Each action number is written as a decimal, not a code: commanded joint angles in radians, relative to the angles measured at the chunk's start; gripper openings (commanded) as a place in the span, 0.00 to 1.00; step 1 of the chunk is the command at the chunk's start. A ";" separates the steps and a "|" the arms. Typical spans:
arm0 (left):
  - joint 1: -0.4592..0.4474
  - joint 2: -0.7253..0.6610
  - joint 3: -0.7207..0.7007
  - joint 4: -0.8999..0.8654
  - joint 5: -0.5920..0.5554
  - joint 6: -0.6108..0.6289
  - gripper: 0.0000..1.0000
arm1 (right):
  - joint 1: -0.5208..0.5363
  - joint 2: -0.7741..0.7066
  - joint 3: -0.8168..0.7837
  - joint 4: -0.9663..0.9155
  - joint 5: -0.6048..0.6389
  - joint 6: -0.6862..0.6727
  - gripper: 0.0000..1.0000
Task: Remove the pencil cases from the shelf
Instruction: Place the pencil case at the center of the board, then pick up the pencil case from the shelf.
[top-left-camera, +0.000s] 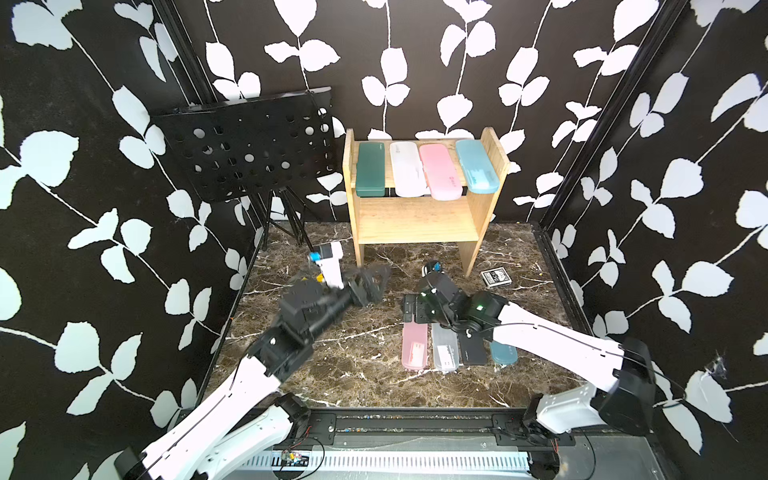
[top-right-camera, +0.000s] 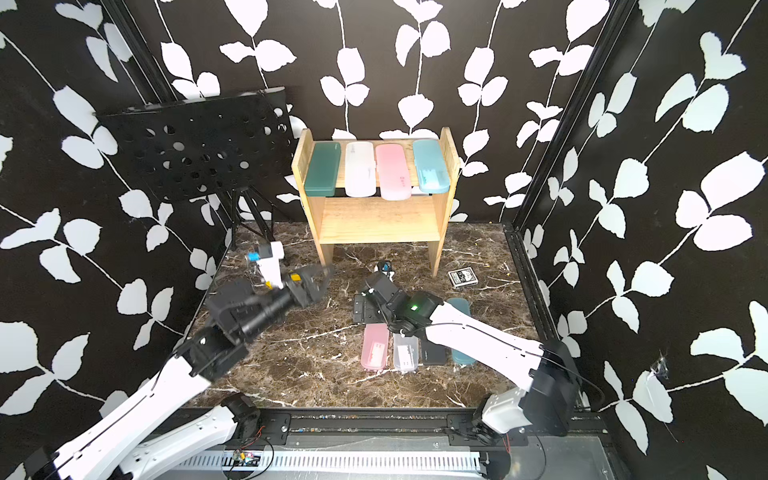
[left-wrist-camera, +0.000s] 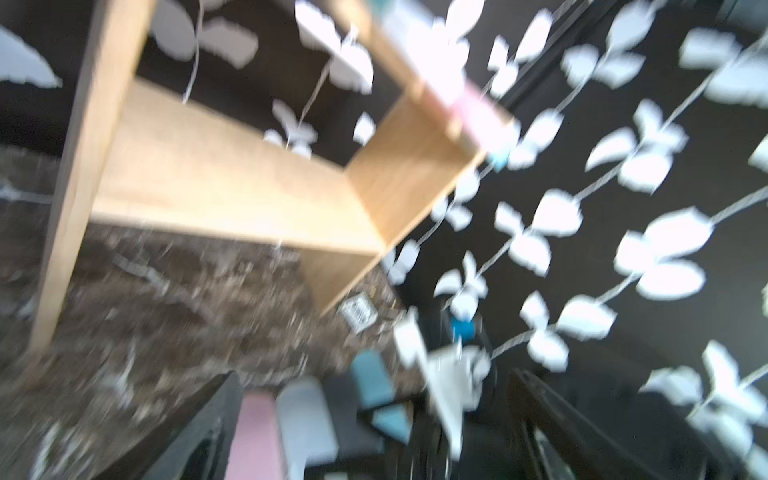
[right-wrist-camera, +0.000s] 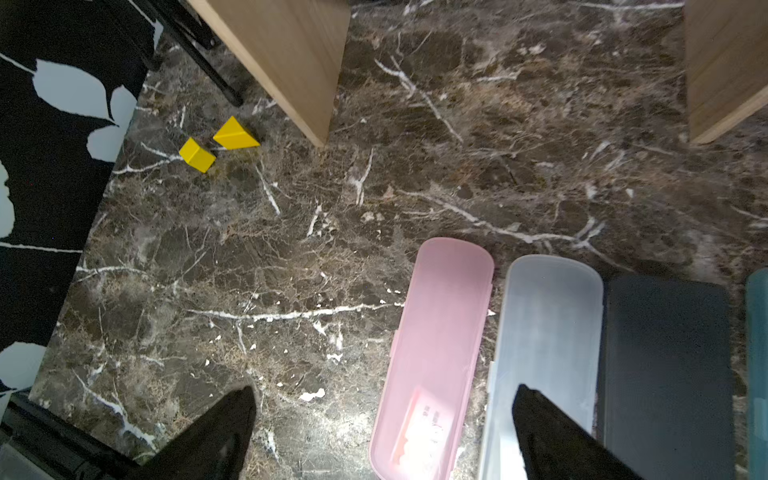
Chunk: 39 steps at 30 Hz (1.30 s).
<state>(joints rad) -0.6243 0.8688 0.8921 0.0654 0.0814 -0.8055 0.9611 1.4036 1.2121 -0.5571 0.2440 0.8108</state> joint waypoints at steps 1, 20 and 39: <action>0.108 0.102 0.098 0.195 0.195 -0.189 0.99 | -0.029 -0.037 -0.057 -0.013 0.023 -0.004 1.00; 0.285 0.407 0.414 0.240 0.305 -0.290 0.99 | -0.135 -0.072 -0.025 -0.021 -0.025 -0.062 0.99; 0.305 0.492 0.478 0.264 0.316 -0.281 0.69 | -0.172 -0.072 -0.028 -0.015 -0.061 -0.069 0.99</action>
<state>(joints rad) -0.3279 1.3647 1.3357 0.2909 0.3824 -1.1015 0.7963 1.3506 1.1576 -0.5678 0.1879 0.7502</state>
